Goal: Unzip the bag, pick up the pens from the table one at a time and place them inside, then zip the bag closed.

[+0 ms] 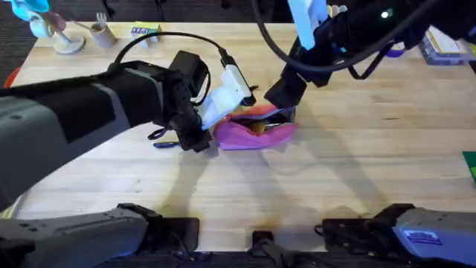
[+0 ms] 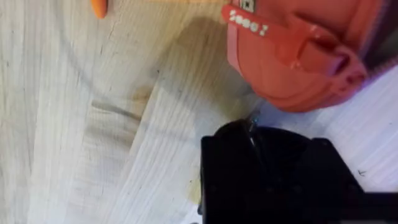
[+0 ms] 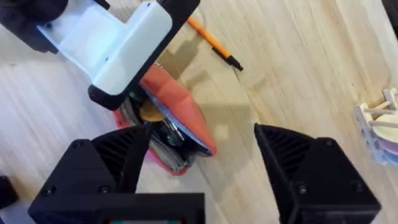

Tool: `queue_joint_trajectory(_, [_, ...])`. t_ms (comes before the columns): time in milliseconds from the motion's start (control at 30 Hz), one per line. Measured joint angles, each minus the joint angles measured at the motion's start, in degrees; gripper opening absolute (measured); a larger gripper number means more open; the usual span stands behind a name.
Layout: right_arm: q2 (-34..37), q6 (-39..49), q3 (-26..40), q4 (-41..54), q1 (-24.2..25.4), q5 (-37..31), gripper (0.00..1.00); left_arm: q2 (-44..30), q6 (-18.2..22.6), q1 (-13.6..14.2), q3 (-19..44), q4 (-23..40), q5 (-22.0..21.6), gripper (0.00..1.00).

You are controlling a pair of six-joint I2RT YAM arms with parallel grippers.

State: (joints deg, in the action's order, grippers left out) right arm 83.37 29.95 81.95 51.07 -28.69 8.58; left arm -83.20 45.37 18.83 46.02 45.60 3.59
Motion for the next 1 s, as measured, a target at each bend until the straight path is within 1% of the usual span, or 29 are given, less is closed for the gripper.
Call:
queue_joint_trajectory(200, [0.0, 0.0, 0.0, 0.0, 0.0, 0.0, 0.998, 0.0, -0.46, 0.0, 0.24, 0.1, -0.01, 0.041])
queue_joint_trajectory(333, [-0.48, 0.0, 0.0, 0.05, 0.0, 0.0, 0.998, -0.87, -2.67, 0.0, 1.42, 1.12, -0.23, 0.043])
queue_joint_trajectory(433, [-2.29, 0.0, 0.0, 0.27, 0.0, 0.01, 0.998, -2.06, -4.29, 0.0, 2.8, 2.36, -0.41, 0.044])
queue_joint_trajectory(567, [-6.36, 0.0, 0.0, 0.87, 0.0, 0.02, 0.998, -3.93, -5.99, 0.0, 5.37, 4.62, -0.41, 0.044])
queue_joint_trajectory(633, [-8.17, 0.0, 0.0, 1.66, 0.0, 0.02, 0.998, -4.51, -6.43, 0.0, 7.22, 5.71, -0.4, 0.044])
queue_joint_trajectory(667, [-10.12, -0.07, 0.0, 3.15, 0.0, 0.02, 0.998, -4.61, -6.85, 0.02, 11.46, 7.37, -0.39, 0.044])
queue_joint_trajectory(1000, [-13.81, -1.7, 0.0, 9.57, 0.0, 0.0, 0.998, -4.61, -7.49, 0.06, 25.98, 12.78, -0.38, 0.044])
